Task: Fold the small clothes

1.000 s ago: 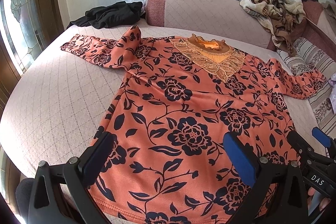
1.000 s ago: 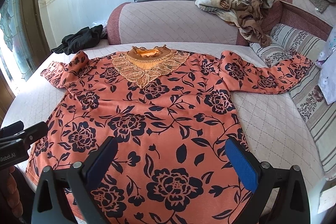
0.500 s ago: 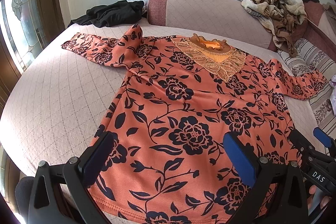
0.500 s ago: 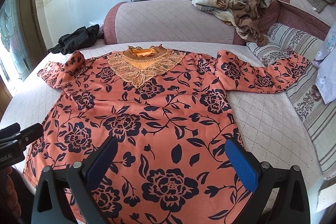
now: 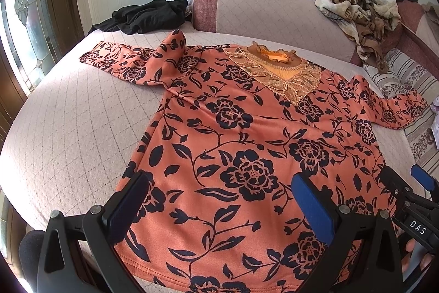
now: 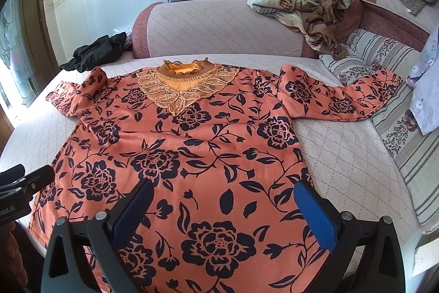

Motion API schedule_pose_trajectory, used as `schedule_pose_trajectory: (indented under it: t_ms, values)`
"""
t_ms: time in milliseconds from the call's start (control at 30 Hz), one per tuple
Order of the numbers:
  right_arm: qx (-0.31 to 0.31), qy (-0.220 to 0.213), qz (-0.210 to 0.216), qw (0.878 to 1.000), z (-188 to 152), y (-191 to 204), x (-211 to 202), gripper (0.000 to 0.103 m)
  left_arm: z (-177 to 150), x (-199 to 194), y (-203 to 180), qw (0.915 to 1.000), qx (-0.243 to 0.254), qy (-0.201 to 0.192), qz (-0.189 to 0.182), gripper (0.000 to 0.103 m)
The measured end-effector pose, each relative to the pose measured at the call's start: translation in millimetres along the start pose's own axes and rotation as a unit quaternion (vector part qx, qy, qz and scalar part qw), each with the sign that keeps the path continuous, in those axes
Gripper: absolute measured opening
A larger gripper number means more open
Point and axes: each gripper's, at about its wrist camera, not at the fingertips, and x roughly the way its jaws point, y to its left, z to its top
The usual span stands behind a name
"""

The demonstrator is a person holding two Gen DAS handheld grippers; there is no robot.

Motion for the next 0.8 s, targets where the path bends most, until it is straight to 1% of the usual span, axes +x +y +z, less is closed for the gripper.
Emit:
schedule_pose_trajectory:
  t_ms: [800]
  values:
    - [-0.004,-0.003,0.002,1.000,2.8,2.1,-1.2,0.103,1.6,-0.1,0.4,1.0000,0.001,0.001,-0.005,0.103]
